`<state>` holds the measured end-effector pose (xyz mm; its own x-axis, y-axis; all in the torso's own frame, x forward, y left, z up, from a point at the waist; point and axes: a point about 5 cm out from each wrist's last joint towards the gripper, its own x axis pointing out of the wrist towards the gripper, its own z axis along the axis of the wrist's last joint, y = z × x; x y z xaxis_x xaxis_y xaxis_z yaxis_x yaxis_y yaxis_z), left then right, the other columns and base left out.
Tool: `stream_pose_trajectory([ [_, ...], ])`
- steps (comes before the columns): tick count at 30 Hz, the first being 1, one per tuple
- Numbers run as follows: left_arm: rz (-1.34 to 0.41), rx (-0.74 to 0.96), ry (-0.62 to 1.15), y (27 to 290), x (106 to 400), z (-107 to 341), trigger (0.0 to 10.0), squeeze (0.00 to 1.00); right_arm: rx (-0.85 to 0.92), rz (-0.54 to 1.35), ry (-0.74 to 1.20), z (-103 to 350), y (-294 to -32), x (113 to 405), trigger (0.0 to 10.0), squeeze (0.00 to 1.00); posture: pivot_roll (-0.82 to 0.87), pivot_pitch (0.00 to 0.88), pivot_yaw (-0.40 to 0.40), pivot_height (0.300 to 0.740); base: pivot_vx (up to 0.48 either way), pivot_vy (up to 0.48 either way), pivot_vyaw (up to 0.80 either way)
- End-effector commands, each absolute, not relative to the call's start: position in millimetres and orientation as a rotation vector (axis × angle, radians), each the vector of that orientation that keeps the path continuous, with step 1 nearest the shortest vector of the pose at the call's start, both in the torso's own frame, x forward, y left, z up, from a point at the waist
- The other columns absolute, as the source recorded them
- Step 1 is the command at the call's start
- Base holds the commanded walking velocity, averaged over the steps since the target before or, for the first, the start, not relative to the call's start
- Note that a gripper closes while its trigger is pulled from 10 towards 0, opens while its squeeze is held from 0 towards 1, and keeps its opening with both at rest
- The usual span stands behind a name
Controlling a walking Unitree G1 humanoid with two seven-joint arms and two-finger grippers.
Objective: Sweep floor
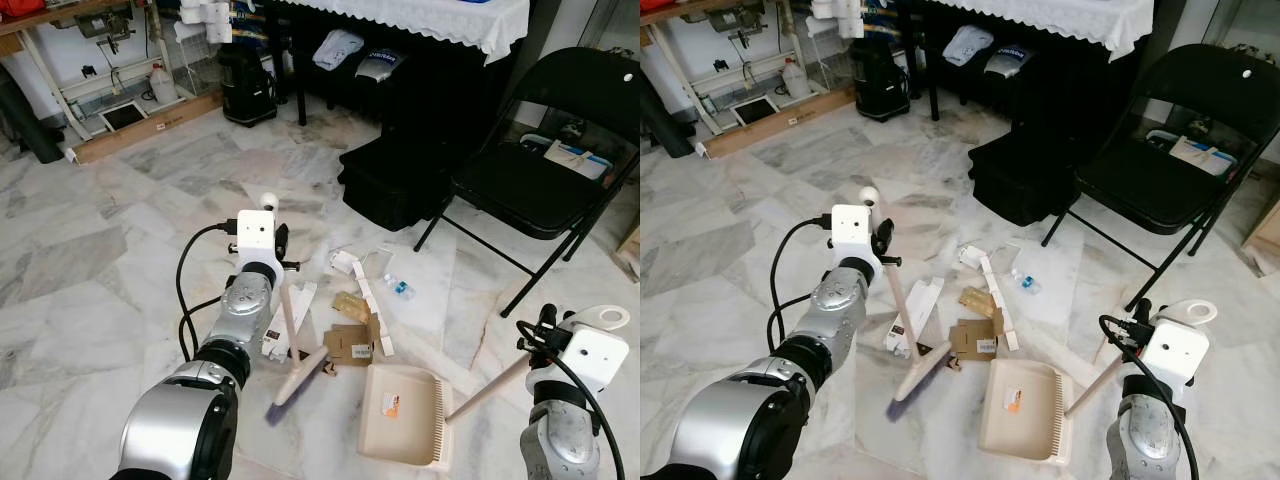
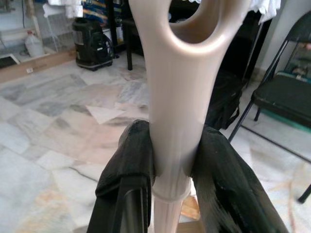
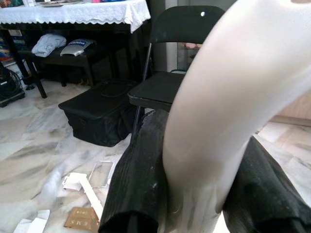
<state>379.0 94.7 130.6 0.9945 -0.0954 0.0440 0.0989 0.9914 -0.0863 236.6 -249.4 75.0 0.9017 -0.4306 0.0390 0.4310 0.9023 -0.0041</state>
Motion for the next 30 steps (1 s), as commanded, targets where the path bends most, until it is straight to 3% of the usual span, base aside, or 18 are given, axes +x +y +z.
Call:
stream_pose_trajectory([
  [1, -0.069, -0.114, -0.106, 95, 383, 145, 10.0, 0.0, -0.018, -0.436, -0.082, 86, -247, 237, 10.0, 0.0, -0.28, 0.083, 0.044, 0.74, 0.0, 0.0, 0.0],
  [15, 0.064, -0.093, -0.126, 103, 383, 146, 10.0, 0.0, -0.02, -0.431, -0.072, 86, -245, 228, 10.0, 0.0, -0.3, 0.107, 0.032, 0.74, 0.0, 0.0, 0.0],
  [20, -0.072, -0.024, 0.068, 88, 379, 120, 10.0, 0.0, -0.017, -0.425, -0.064, 86, -243, 228, 10.0, 0.0, -0.29, 0.114, 0.028, 0.74, 0.0, 0.0, 0.0],
  [30, -0.195, 0.07, 0.093, 89, 374, 109, 10.0, 0.0, -0.012, -0.413, -0.05, 84, -240, 230, 10.0, 0.0, -0.26, 0.12, 0.021, 0.74, 0.0, 0.0, 0.0],
])
